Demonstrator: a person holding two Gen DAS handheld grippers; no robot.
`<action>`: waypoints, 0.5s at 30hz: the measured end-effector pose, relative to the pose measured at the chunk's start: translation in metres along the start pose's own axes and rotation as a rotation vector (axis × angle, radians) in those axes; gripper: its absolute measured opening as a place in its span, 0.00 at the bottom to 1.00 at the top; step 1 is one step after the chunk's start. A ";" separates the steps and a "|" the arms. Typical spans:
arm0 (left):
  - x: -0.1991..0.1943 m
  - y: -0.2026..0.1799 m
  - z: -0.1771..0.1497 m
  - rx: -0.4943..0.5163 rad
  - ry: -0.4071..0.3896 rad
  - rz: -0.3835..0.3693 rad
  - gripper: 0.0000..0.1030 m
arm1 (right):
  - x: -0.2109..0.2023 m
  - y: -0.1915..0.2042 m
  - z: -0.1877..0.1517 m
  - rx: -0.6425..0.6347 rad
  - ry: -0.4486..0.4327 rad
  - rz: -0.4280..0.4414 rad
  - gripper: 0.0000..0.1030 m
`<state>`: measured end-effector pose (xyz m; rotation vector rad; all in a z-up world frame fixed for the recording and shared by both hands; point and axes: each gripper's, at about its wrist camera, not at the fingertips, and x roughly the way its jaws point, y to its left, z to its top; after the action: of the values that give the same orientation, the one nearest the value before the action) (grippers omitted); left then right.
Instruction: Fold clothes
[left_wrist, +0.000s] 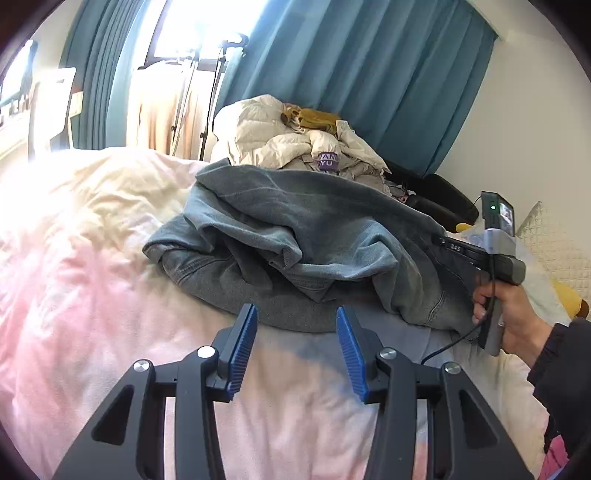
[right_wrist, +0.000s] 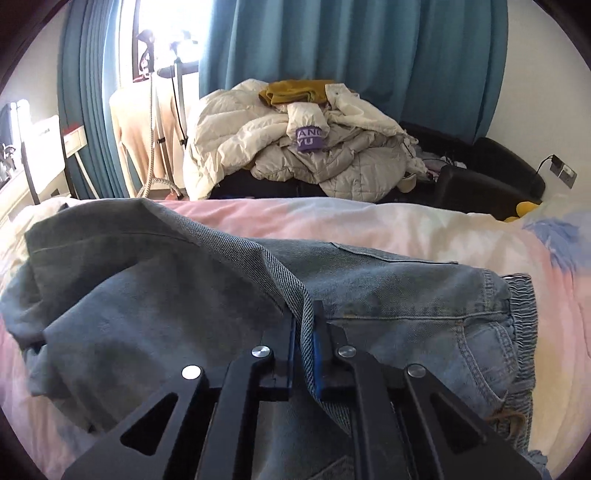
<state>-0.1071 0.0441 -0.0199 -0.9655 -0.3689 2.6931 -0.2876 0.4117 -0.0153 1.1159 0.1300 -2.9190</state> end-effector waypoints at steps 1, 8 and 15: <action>-0.006 -0.002 -0.001 0.005 -0.014 -0.001 0.45 | -0.017 0.001 -0.005 0.007 -0.021 0.001 0.03; -0.042 -0.017 -0.006 0.027 -0.085 -0.021 0.45 | -0.126 0.016 -0.058 -0.007 -0.077 0.069 0.03; -0.064 -0.033 -0.015 0.080 -0.125 -0.044 0.45 | -0.160 0.031 -0.130 0.044 0.048 0.150 0.03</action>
<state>-0.0446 0.0568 0.0174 -0.7608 -0.3005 2.7126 -0.0800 0.3884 -0.0075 1.1486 -0.0174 -2.7777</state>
